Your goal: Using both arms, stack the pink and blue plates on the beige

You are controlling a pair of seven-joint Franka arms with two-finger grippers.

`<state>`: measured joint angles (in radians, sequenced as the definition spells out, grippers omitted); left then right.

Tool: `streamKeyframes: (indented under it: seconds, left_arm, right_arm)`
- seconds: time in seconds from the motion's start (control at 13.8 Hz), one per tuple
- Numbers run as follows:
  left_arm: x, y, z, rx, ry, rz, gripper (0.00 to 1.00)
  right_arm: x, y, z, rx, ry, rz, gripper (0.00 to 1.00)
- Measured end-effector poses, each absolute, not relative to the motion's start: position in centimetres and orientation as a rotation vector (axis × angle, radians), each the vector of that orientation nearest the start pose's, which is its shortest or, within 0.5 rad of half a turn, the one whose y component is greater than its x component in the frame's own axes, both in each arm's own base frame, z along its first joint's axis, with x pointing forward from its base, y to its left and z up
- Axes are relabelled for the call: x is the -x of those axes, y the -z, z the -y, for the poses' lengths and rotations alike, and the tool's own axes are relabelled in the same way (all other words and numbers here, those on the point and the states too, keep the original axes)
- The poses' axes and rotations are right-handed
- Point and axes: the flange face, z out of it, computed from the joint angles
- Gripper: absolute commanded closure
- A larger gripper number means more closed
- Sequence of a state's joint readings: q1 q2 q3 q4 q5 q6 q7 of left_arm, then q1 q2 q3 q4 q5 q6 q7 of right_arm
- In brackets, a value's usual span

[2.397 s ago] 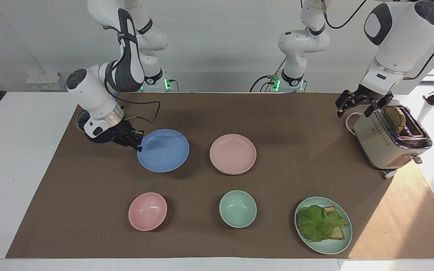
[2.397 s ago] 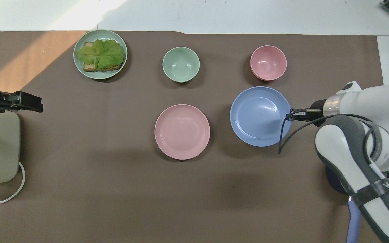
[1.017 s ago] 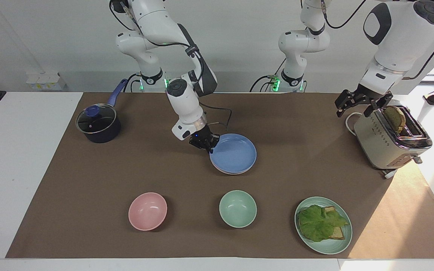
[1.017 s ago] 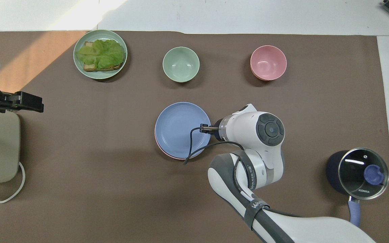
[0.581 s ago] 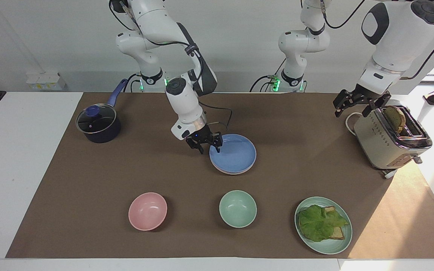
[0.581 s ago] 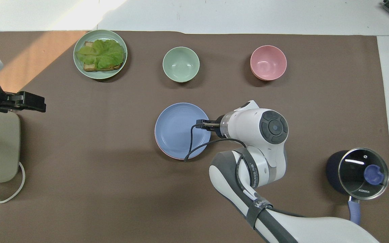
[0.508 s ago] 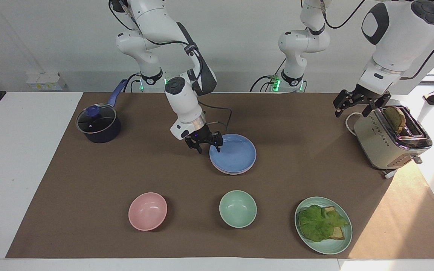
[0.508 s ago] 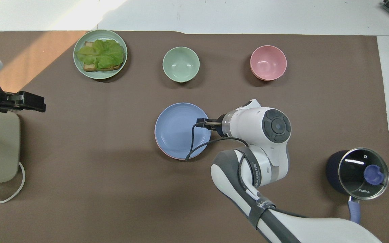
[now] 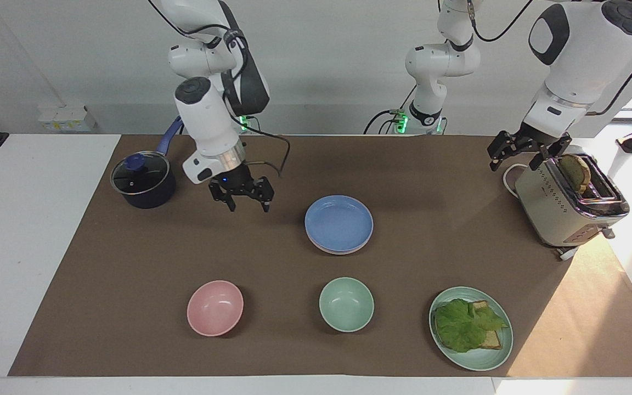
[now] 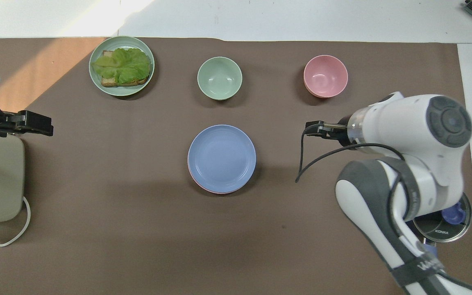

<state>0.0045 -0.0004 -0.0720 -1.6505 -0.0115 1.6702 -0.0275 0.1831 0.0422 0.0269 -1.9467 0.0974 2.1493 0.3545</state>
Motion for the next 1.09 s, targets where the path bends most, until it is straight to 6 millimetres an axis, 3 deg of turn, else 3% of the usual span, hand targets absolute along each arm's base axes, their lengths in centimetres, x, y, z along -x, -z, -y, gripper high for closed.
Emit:
streamKeyframes:
  seconds: [0.22,0.73,0.87,1.09]
  left_arm:
    - [-56.0,-59.6,3.9,3.153,0.031,-0.061,0.00]
    - [-56.0,-59.6,3.8,3.153,0.032,-0.060,0.00]
    - [-56.0,-59.6,3.8,3.153,0.030,-0.058,0.00]
    - [-56.0,-59.6,3.6,3.153,0.030,-0.052,0.00]
  right_arm:
    - [-58.0,-52.3,-8.1,3.072,0.197,-0.333,0.00]
    - [-56.7,-59.4,-0.3,3.123,0.059,-0.255,0.00]
    - [-56.1,-60.9,0.8,3.128,0.023,-0.240,0.00]
    - [-55.6,-61.2,1.5,3.136,-0.035,-0.220,0.00]
